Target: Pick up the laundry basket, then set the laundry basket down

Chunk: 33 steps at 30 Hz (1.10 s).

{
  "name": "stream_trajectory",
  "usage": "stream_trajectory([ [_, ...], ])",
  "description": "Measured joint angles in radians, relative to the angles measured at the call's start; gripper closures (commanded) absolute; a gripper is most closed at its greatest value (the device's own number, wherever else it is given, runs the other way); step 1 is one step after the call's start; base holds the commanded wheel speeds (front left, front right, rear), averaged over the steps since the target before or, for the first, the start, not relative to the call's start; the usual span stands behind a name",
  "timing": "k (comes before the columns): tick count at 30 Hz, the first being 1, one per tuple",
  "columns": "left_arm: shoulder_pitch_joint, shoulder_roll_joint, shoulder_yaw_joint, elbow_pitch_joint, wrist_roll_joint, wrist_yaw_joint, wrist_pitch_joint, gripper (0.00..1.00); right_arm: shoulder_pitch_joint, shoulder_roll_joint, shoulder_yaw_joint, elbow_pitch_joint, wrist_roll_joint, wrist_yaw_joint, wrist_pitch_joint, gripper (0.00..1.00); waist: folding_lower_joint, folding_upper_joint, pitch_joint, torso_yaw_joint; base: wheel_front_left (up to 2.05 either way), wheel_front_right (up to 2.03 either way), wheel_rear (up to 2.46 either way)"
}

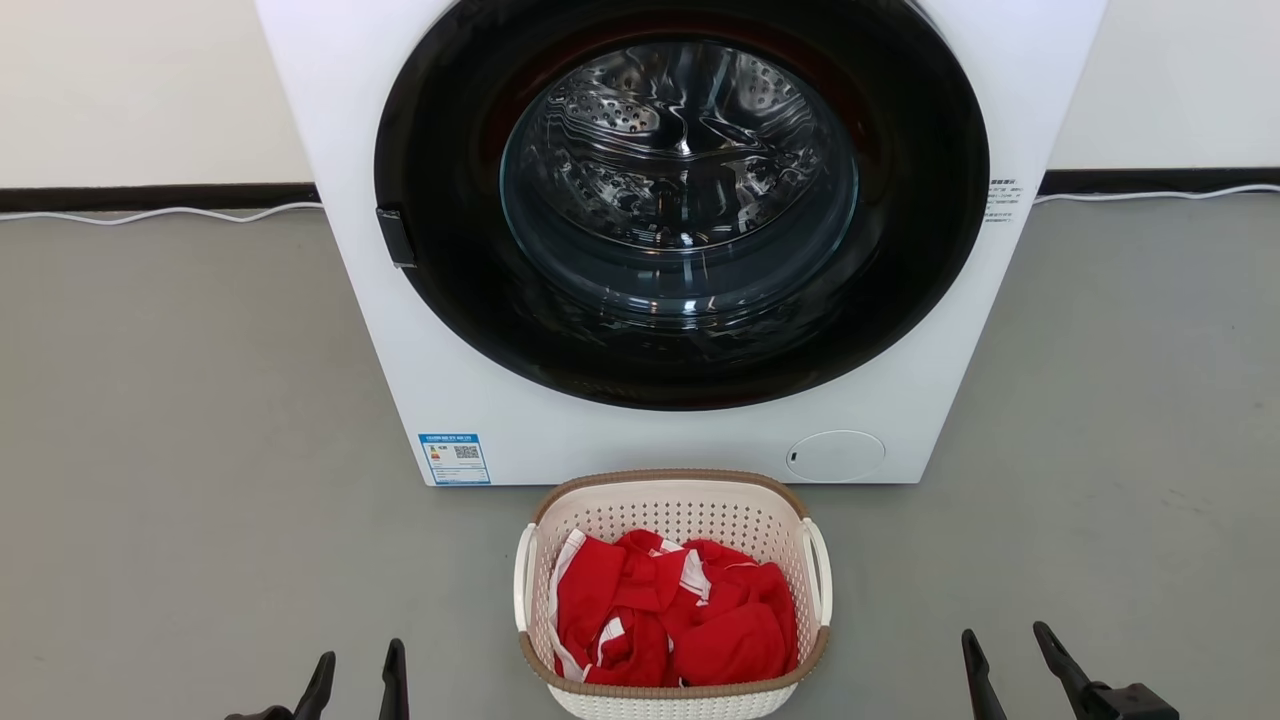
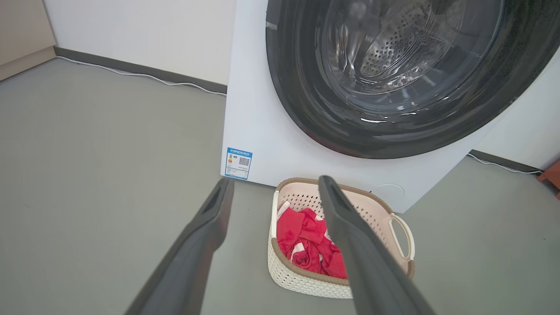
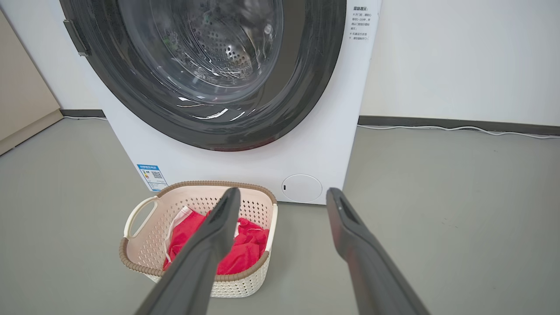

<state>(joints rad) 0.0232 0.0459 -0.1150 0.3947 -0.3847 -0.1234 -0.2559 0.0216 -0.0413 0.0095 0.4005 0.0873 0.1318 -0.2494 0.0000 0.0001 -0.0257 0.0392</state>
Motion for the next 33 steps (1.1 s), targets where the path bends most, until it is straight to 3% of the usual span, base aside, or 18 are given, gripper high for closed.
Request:
stream_trajectory([
  [21,0.001,-0.002,0.014,-0.001,0.012,0.000,0.000,0.00,0.004,0.001,-0.005,-0.014,0.000,0.000,0.000,0.00,0.0000,0.0000,-0.011,-0.005,0.00,0.00,0.00],
  [22,0.002,-0.002,0.013,0.007,0.014,0.000,0.000,1.00,0.005,0.002,-0.004,-0.005,0.000,0.000,0.001,1.00,0.0000,0.0000,-0.011,-0.005,0.00,0.00,0.00],
  [33,0.028,-0.016,0.016,0.041,-0.061,0.000,0.025,1.00,0.023,0.016,-0.005,0.033,0.086,0.000,0.025,1.00,0.0009,0.0000,-0.011,-0.007,0.00,0.00,0.00],
])
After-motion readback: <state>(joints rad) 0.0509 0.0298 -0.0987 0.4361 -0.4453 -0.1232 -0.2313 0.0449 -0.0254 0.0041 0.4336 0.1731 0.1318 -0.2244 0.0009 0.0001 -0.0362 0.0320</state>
